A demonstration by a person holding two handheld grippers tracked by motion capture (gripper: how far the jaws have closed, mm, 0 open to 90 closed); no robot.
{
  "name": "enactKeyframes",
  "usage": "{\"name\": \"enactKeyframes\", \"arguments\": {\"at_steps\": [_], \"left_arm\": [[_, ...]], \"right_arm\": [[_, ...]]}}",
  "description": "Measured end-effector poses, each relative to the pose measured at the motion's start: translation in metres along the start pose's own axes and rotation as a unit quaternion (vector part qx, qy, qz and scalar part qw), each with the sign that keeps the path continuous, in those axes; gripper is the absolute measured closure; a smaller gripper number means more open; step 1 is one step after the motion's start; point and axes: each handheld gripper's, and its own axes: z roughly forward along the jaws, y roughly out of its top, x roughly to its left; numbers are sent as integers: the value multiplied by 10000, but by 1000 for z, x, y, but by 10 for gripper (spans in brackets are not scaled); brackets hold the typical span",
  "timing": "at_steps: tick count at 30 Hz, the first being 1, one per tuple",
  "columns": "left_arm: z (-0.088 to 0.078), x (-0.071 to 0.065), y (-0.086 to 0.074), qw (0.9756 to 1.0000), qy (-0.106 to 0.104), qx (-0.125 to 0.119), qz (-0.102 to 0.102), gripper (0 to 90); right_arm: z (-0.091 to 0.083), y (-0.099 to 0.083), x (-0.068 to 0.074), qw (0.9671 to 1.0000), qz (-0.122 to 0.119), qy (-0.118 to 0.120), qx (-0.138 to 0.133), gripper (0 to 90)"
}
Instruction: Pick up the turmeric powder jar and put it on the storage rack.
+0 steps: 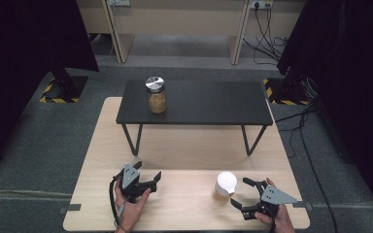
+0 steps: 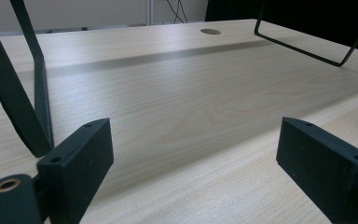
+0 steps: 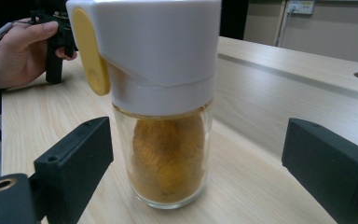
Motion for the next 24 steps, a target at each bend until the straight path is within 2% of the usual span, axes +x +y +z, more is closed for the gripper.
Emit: {"name": "enactKeyframes", "arguments": {"at_steps": [12, 24], "left_arm": [[0, 0, 0, 10000, -7, -5, -1, 100], [0, 0, 0, 10000, -5, -6, -13, 100]], "right_arm": [[16, 6, 6, 9998, -115, 113, 70, 88], [32, 12, 14, 9996, -201, 99, 156, 101]]}}
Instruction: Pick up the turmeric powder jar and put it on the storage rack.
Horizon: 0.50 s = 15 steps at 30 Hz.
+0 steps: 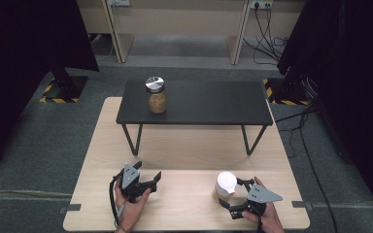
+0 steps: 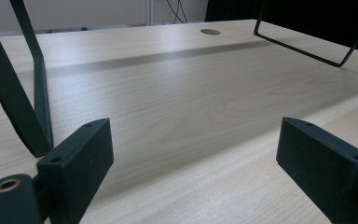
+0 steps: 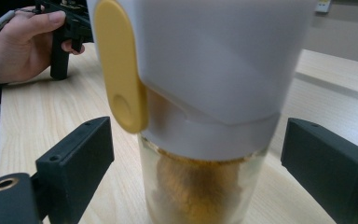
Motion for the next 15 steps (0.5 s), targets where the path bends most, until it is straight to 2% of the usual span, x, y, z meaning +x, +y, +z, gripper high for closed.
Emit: {"name": "enactKeyframes", "arguments": {"at_steps": [8, 15], "left_arm": [[0, 0, 0, 10000, -10, 2, 3, 100], [0, 0, 0, 10000, -7, 2, 7, 100]], "right_arm": [[3, 1, 5, 9999, 36, -128, 21, 123], [4, 2, 6, 9998, 54, -181, 34, 208]]}}
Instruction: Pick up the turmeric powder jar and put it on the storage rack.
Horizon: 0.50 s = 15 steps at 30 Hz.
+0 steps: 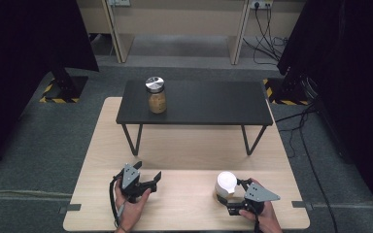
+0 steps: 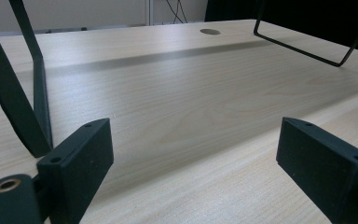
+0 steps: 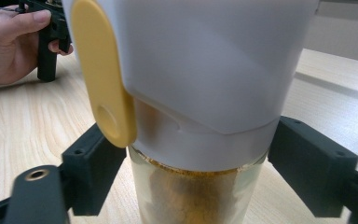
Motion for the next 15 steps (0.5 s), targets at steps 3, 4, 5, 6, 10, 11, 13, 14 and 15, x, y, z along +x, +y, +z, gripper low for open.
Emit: {"name": "enactKeyframes", "arguments": {"at_steps": [3, 4, 5, 6, 10, 11, 13, 14, 15], "left_arm": [[0, 0, 0, 10000, 2, -1, 3, 100], [0, 0, 0, 10000, 1, -3, 1, 100], [0, 0, 0, 10000, 0, -2, 1, 100], [0, 0, 0, 10000, 0, -1, 2, 100], [0, 0, 0, 10000, -3, -1, 6, 100], [0, 0, 0, 10000, -5, 0, 6, 100], [0, 0, 0, 10000, -7, -3, 1, 100], [0, 0, 0, 10000, -7, -3, 1, 100], [0, 0, 0, 10000, -7, -3, 1, 100]], "right_arm": [[0, 1, 0, 10000, 8, -14, 31, 242], [0, 1, 1, 10000, 9, -18, 39, 253], [1, 1, 1, 10000, 9, -23, 43, 269], [1, 2, 1, 10000, -7, -10, 48, 282], [1, 2, 1, 10000, -32, 0, 48, 301], [1, 2, 1, 10000, -26, 4, 47, 302], [1, 2, 0, 10000, -19, 11, 48, 303], [1, 2, 0, 10000, -13, 15, 48, 303], [1, 2, 0, 10000, -13, 15, 48, 303]]}}
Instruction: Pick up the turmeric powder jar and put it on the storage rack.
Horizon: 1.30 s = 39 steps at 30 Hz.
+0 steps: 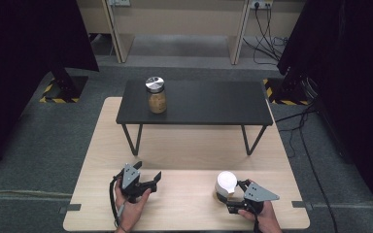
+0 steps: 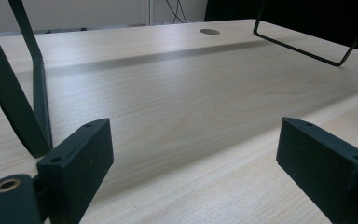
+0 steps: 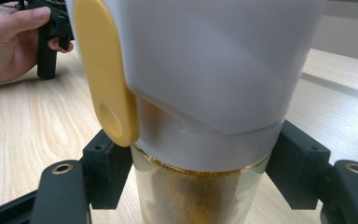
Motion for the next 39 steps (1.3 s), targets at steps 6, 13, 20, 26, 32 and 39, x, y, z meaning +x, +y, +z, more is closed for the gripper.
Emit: {"name": "enactKeyframes", "arguments": {"at_steps": [6, 13, 20, 26, 32, 39], "left_arm": [[0, 0, 0, 10000, 8, 0, 4, 100], [0, -1, 0, 10000, 11, 11, 3, 100], [0, 0, 0, 10000, 4, 7, -13, 100], [0, 1, 0, 10000, -6, 5, -22, 100], [0, 1, 0, 10000, -6, 4, -20, 100], [0, 0, 0, 10000, -2, 5, -7, 100]], "right_arm": [[0, 0, 2, 10000, 8, -45, 4, 304], [0, 0, 3, 10000, -38, -44, -6, 304], [1, 0, 6, 9999, 10, -129, -11, 305], [3, 3, 16, 9995, -38, -299, 21, 305], [2, 9, 25, 9986, 38, -507, -115, 305], [-5, 18, 37, 9941, 221, -1041, -208, 305]]}}
